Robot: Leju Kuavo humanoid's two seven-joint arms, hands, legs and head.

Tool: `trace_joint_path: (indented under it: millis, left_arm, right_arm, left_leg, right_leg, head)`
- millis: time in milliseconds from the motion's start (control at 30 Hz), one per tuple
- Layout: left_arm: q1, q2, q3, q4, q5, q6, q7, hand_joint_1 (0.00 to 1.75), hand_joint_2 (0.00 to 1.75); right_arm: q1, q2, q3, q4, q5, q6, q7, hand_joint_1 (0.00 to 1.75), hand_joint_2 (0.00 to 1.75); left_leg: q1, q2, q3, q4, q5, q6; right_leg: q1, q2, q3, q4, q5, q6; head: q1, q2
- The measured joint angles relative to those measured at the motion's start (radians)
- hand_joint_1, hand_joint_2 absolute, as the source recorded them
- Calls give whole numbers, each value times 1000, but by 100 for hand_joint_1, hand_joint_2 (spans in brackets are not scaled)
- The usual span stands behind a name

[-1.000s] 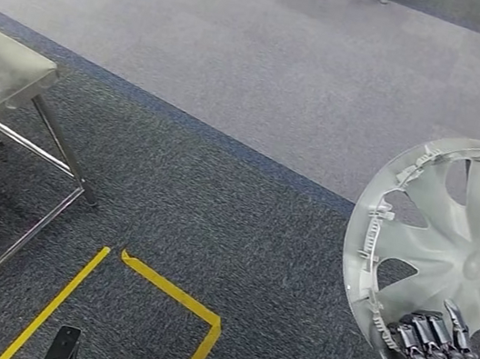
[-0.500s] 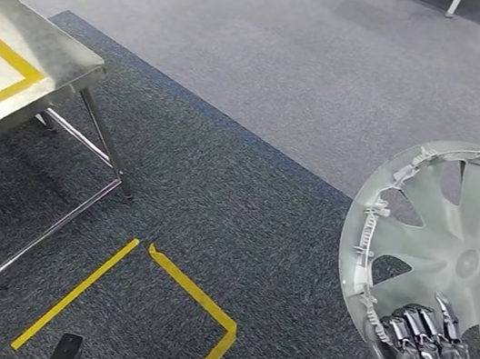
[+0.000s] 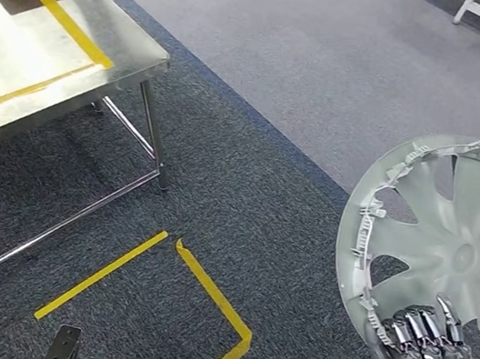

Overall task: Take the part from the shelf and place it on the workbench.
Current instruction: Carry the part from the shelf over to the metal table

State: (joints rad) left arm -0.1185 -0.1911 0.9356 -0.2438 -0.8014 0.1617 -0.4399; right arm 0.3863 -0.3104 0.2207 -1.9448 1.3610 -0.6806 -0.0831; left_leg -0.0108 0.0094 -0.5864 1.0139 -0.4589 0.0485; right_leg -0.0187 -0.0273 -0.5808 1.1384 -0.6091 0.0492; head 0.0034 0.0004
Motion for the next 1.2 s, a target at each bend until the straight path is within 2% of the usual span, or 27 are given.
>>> trace_joint_path:
  millis: [67,100,133,167,200,233,300,367,400,467,500,567,600,633,667,700,767,833,900,933,967,1033,1067,1100,1133,1167,1200]
  left_arm:
    - [-2,-3,0,0,0,0,3,0,0]
    - [-1,-5,-1,0,0,1,4,0,0]
    - [0,-7,-1,0,0,1,5,0,0]
    - [0,-8,-1,0,0,2,6,0,0]
    - [0,-10,-1,0,0,3,7,0,0]
    - [0,-11,-1,0,0,4,7,0,0]
    - [-1,-11,-1,0,0,5,7,0,0]
    - [2,-11,-1,0,0,6,7,0,0]
    - [4,-11,-1,0,0,7,7,0,0]
    - [4,-11,-1,0,0,7,7,0,0]
    - [3,-11,-1,0,0,7,7,0,0]
    - [1,-11,-1,0,0,7,7,0,0]
    - [2,-11,-1,0,0,7,7,0,0]
    - [3,-11,-1,0,0,7,7,0,0]
    - [4,-11,-1,0,1,7,7,0,0]
    - [4,-11,-1,0,1,7,7,0,0]
    - [2,-11,-1,0,1,7,8,0,0]
    - [0,-12,-1,0,1,7,9,0,0]
    - [3,-11,-1,0,1,7,9,0,0]
    - [5,-11,-1,0,1,7,9,0,0]
    - [5,-12,-1,0,1,7,10,0,0]
    - [2,-14,-2,1,1,6,12,0,0]
    - [0,-15,-2,1,0,5,14,0,0]
    - [1,-17,-3,1,-1,4,14,0,0]
    - [1,-18,-3,2,-2,3,15,0,0]
    - [2,-18,-4,2,-3,3,15,0,0]
    - [2,-19,-4,2,-4,2,15,0,0]
  right_arm:
    - [0,-1,-1,1,-2,0,-10,175,175]
    - [1,-1,-2,2,-2,0,-14,175,175]
    - [1,-1,-3,2,-2,0,-17,175,175]
    - [2,-1,-4,3,-2,0,-18,175,175]
    - [2,-1,-6,3,-2,0,-19,175,175]
    - [3,-1,-7,3,-2,0,-20,175,175]
    - [6,-2,-10,2,-1,0,-22,175,175]
    - [8,-2,-12,0,-1,0,-22,175,175]
    - [7,-2,-12,0,-1,0,-22,175,175]
    - [8,-2,-13,-1,-2,0,-21,175,175]
    - [10,-2,-14,-1,-2,0,-20,175,175]
    - [13,-2,-14,-1,-2,0,-20,175,175]
    - [14,-2,-14,-1,-1,0,-21,175,175]
    - [15,-2,-15,-1,0,0,-21,175,175]
    - [16,-2,-15,-2,1,0,-21,175,175]
    - [18,-2,-16,-3,2,0,-20,175,175]
    - [24,-2,-19,-6,6,0,-18,175,175]
    - [30,-2,-22,-10,9,0,-17,175,175]
    - [32,-2,-23,-15,10,0,-16,175,175]
    - [32,-2,-24,-18,9,0,-16,175,175]
    - [33,-2,-26,-20,9,0,-16,175,175]
    - [38,-2,-31,-22,9,0,-16,175,175]
    - [41,-2,-34,-22,9,0,-17,175,175]
    - [44,-2,-35,-22,10,0,-18,175,175]
    - [46,-2,-36,-22,10,0,-18,175,175]
    - [47,-4,-36,-22,10,0,-19,175,175]
    - [47,-6,-36,-22,10,0,-18,175,175]
  left_leg:
    - [0,-23,0,1,0,3]
    - [1,-35,0,1,-1,4]
    - [2,-48,1,3,-2,3]
    - [3,-61,2,5,-3,1]
    - [5,-74,3,8,-5,-2]
    - [5,-87,0,15,-8,-8]
    - [5,-110,-10,24,-9,-19]
    - [7,-129,-17,24,-5,-29]
    - [7,-123,-20,28,-8,-34]
    - [6,-80,-43,78,-39,-45]
    - [6,-50,-67,131,-67,-49]
    - [10,-24,-128,257,-117,-55]
    - [11,-20,-145,293,-123,-55]
    - [12,-18,-146,295,-109,-53]
    - [11,-15,-128,258,-80,-49]
    - [9,-6,-98,195,-42,-42]
    - [-4,33,-42,79,-3,-24]
    - [-16,54,-25,37,-8,-12]
    - [-14,35,-22,23,-7,-6]
    - [-11,24,-18,16,-4,-3]
    - [-7,14,-13,9,-2,1]
    - [-3,-8,-8,4,0,7]
    - [-3,-20,-8,4,-1,9]
    - [-3,-32,-7,4,-1,9]
    - [-2,-45,-6,5,-2,9]
    - [-2,-58,-4,6,-3,8]
    - [-1,-72,-2,7,-5,5]
  right_leg:
    - [-1,22,-72,127,-42,5]
    - [-2,24,-90,149,-36,7]
    - [-3,25,-89,132,-11,9]
    - [-5,30,-72,83,27,11]
    - [-9,47,-44,17,64,13]
    - [-13,69,-17,-44,86,14]
    - [-18,102,14,-103,95,9]
    - [-16,92,19,-105,93,-3]
    - [-16,81,21,-107,94,-10]
    - [-18,56,27,-111,94,-24]
    - [-16,43,29,-111,93,-28]
    - [-12,17,31,-111,89,-34]
    - [-11,5,33,-111,87,-35]
    - [-10,-6,36,-111,84,-36]
    - [-8,-17,41,-111,81,-35]
    - [-7,-29,47,-111,77,-34]
    - [-2,-50,54,-112,68,-28]
    - [2,-73,58,-114,63,-18]
    - [2,-86,64,-119,58,-7]
    - [0,-72,64,-112,50,-3]
    - [-2,-47,53,-87,33,0]
    - [-4,8,-3,22,-19,4]
    - [-4,20,-40,87,-43,6]
    - [-3,24,-70,133,-52,8]
    - [-4,25,-86,145,-41,9]
    - [-5,27,-81,119,-10,10]
    - [-7,34,-62,63,33,11]
  head:
    - [2,0]
    - [2,0]
    - [2,0]
    - [2,0]
    - [2,0]
    - [3,0]
    - [4,0]
    - [5,0]
    - [5,0]
    - [0,0]
    - [-2,0]
    - [-5,0]
    - [-5,0]
    - [-5,0]
    - [-5,0]
    - [-5,0]
    - [-5,0]
    - [-4,0]
    - [-4,0]
    - [-4,0]
    - [-2,0]
    - [3,0]
    - [5,0]
    - [6,0]
    - [6,0]
    - [6,0]
    - [6,0]
